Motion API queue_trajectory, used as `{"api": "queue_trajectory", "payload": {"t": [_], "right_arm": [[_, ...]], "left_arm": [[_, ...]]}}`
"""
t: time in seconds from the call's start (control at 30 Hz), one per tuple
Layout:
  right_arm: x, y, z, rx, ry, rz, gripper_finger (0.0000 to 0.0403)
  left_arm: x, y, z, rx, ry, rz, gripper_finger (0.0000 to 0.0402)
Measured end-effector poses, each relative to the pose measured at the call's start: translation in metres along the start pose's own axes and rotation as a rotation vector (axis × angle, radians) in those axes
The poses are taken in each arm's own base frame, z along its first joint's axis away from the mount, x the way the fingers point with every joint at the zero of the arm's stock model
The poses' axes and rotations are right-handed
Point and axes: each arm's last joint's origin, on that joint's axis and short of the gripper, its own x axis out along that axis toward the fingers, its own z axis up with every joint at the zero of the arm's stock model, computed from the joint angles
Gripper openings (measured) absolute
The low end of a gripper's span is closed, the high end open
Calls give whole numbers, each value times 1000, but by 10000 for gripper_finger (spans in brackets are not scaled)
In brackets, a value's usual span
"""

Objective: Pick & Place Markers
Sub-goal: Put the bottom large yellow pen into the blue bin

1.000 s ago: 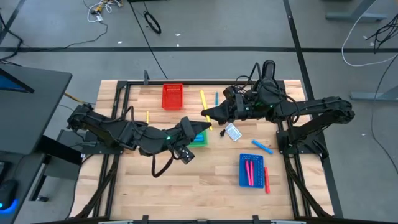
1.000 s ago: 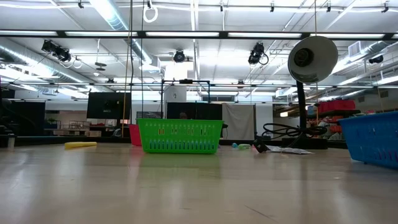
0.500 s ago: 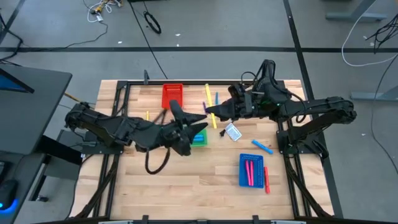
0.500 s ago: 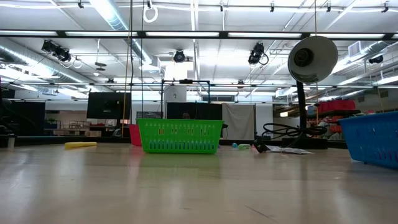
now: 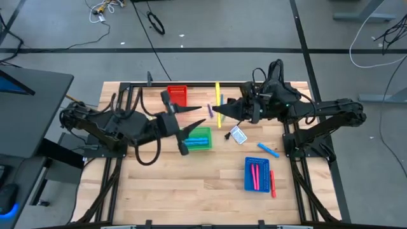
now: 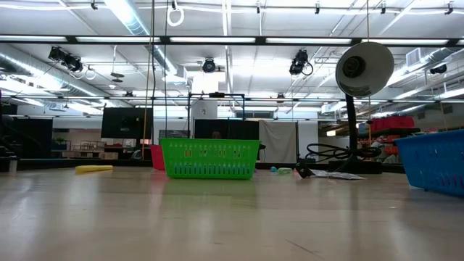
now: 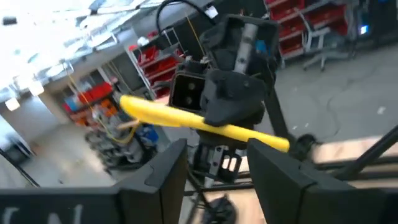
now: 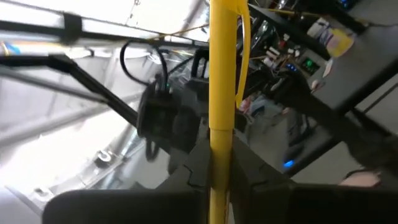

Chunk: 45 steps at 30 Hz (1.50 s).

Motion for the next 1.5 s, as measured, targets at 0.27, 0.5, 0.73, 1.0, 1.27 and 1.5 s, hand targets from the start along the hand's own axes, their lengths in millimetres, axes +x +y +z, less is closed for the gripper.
{"api": "queue_trajectory", "payload": {"t": [0.27,0.5,0.73,1.0,1.27,1.5], "right_arm": [[-3,9,-11,-259,21,-14,21],[-23,19,-33,-350,-4,-343,21],[-42,34,-53,-253,-58,-514,20],[-52,44,-75,-120,-78,-577,20],[-64,49,-94,56,-78,-629,20],[-79,43,-113,308,56,-734,20]], "left_arm": [[0,5,-1,-214,9,16,174],[0,5,-1,-262,15,18,174],[4,9,-4,-255,24,36,174],[7,12,-6,-245,38,50,174],[7,12,-6,-244,39,51,174],[7,12,-6,-244,39,50,174]]}}
